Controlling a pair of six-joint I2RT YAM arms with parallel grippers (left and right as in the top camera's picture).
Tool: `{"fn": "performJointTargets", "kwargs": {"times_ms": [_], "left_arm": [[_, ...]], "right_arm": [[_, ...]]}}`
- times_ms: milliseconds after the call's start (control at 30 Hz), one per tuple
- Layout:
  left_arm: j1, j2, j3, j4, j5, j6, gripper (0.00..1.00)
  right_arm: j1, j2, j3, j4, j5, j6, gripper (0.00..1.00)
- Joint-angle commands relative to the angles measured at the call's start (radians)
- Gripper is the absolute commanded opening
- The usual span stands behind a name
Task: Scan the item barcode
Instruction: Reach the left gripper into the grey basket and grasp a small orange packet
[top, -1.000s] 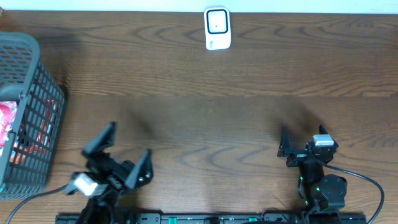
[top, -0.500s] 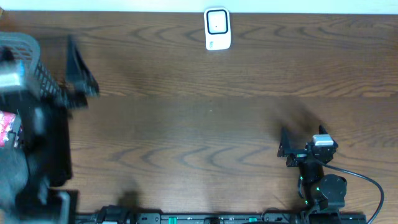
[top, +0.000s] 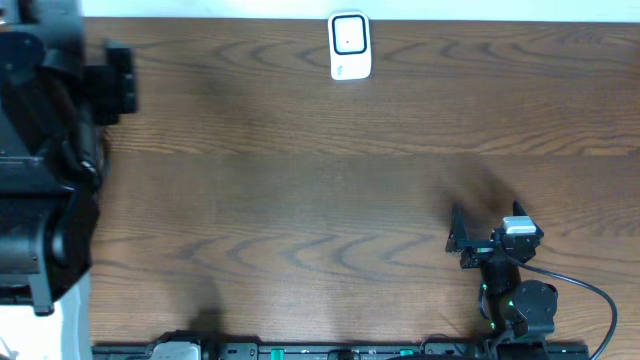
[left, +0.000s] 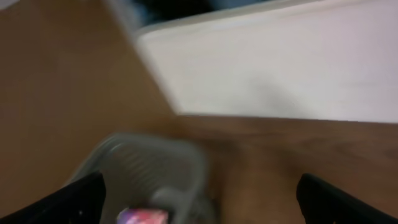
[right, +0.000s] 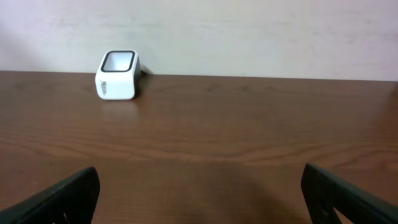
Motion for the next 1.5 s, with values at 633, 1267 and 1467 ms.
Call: {"fn": "performJointTargets", "kwargs": {"times_ms": [633, 1267, 1467], "left_arm": [[0.886, 0.225, 0.018, -0.242, 0.546, -0.496, 0.98], [0.886, 0.655, -0.045, -0.41, 0.239, -0.74, 0.98], [0.886, 0.758, -0.068, -0.426, 0.24, -0.759, 0.98]], "right_arm": [[0.006, -0.003, -0.002, -0.004, -0.002, 0.013, 0.99], [0.006, -0.003, -0.002, -0.004, -0.002, 0.013, 0.99], [0.006, -0.003, -0.002, -0.004, -0.002, 0.013, 0.99]]}}
